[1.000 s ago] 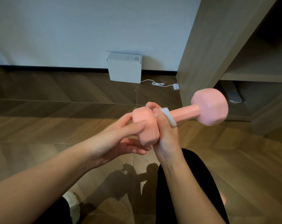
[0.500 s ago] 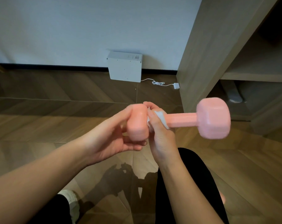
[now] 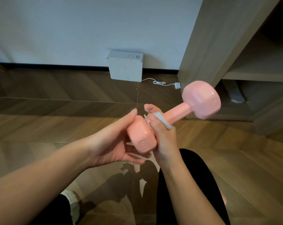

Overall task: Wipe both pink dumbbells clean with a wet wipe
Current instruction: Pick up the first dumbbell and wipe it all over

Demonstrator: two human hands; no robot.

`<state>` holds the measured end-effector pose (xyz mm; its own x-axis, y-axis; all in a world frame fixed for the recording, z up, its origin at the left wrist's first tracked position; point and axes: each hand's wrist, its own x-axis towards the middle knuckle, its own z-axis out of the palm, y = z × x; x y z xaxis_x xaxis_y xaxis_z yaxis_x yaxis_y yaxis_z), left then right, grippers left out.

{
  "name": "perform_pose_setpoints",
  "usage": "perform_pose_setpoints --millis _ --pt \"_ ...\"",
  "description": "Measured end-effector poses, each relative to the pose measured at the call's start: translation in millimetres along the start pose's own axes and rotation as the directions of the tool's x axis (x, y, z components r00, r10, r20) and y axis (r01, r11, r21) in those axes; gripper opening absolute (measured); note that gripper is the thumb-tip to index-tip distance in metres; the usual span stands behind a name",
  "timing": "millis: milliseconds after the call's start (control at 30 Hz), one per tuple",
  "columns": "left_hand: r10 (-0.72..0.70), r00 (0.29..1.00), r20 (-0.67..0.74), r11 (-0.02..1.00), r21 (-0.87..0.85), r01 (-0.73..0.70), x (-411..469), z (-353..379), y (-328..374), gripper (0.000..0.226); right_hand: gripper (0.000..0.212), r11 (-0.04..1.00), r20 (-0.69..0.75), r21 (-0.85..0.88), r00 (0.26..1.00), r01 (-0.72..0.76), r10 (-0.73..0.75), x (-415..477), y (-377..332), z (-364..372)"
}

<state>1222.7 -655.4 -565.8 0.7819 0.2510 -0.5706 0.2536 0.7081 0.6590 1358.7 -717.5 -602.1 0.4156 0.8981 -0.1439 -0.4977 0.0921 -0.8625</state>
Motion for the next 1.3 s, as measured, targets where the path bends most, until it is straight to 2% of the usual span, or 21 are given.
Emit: perform_pose_setpoints --millis 67,133,200,267,333,400,467,533,600,667,733,800,933,1067,1133,1200,1233,1300 --pt "0.128 0.991 -0.036 0.992 -0.012 -0.128 -1 2 -2 0.065 0.036 1.0 -0.029 0.022 1.0 -0.001 0.001 3 1 -2" --pt "0.207 0.976 -0.068 0.978 0.038 -0.205 0 4 -4 0.066 0.021 1.0 -0.035 0.016 0.999 0.02 -0.019 7 0 -5" --pt "0.231 0.97 -0.077 0.971 0.082 -0.224 2 8 -3 0.066 0.023 0.999 -0.002 0.018 0.999 0.049 -0.049 7 -1 -7" --pt "0.166 0.984 -0.066 0.985 0.054 -0.162 4 10 0 0.073 0.036 0.997 0.049 -0.005 0.996 0.079 -0.079 6 -3 -9" --pt "0.018 1.0 -0.017 0.999 0.028 -0.017 6 8 1 0.094 0.044 0.994 0.102 -0.05 0.99 0.101 -0.096 4 -3 -10" --pt "-0.119 0.992 0.03 0.993 0.005 0.119 8 4 2 0.107 0.045 0.989 0.129 -0.088 0.986 0.118 -0.106 2 -2 -10" --pt "-0.169 0.985 0.043 0.984 -0.044 0.171 8 2 1 0.113 0.041 0.987 0.107 -0.106 0.989 0.119 -0.107 2 -1 -9" --pt "-0.104 0.994 0.041 0.989 -0.1 0.108 8 1 1 0.104 0.036 0.989 0.065 -0.099 0.993 0.107 -0.101 3 -1 -9" --pt "0.053 0.998 0.023 0.99 -0.129 -0.05 7 3 -2 0.077 0.03 0.995 0.024 -0.05 0.996 0.09 -0.088 5 -1 -10" --pt "0.195 0.981 -0.026 0.978 -0.069 -0.196 7 5 -4 0.063 0.023 0.996 -0.006 -0.022 0.997 0.081 -0.082 7 -2 -12" --pt "0.247 0.967 -0.057 0.969 0.031 -0.245 7 6 -3 0.063 0.019 0.995 -0.01 -0.039 0.996 0.091 -0.092 8 -3 -13" --pt "0.205 0.976 -0.069 0.974 0.118 -0.196 7 9 1 0.069 0.025 0.991 0.028 -0.059 0.993 0.117 -0.115 5 -5 -12" --pt "-0.038 0.996 -0.084 0.962 0.265 0.059 10 4 1 0.109 0.043 0.955 0.162 -0.208 0.97 0.211 -0.18 -2 -8 -12" --pt "-0.152 0.988 0.016 0.977 0.153 0.148 6 -1 -2 0.114 0.049 0.942 0.234 -0.249 0.958 0.226 -0.168 -6 -10 -12" --pt "-0.106 0.99 0.088 0.994 0.035 0.104 4 1 -5 0.102 0.046 0.95 0.208 -0.237 0.966 0.204 -0.155 -6 -8 -13" --pt "0.015 0.993 0.116 0.998 -0.055 -0.009 1 3 -7 0.075 0.046 0.966 0.129 -0.207 0.983 0.154 -0.129 -5 -5 -13" --pt "0.079 0.991 0.107 0.995 -0.073 -0.071 0 3 -9 0.066 0.045 0.973 0.078 -0.188 0.989 0.136 -0.123 -3 -3 -13" --pt "0.189 0.98 0.065 0.982 -0.042 -0.187 -2 2 -12 0.064 0.037 0.98 -0.013 -0.151 0.991 0.127 -0.131 0 -2 -13"
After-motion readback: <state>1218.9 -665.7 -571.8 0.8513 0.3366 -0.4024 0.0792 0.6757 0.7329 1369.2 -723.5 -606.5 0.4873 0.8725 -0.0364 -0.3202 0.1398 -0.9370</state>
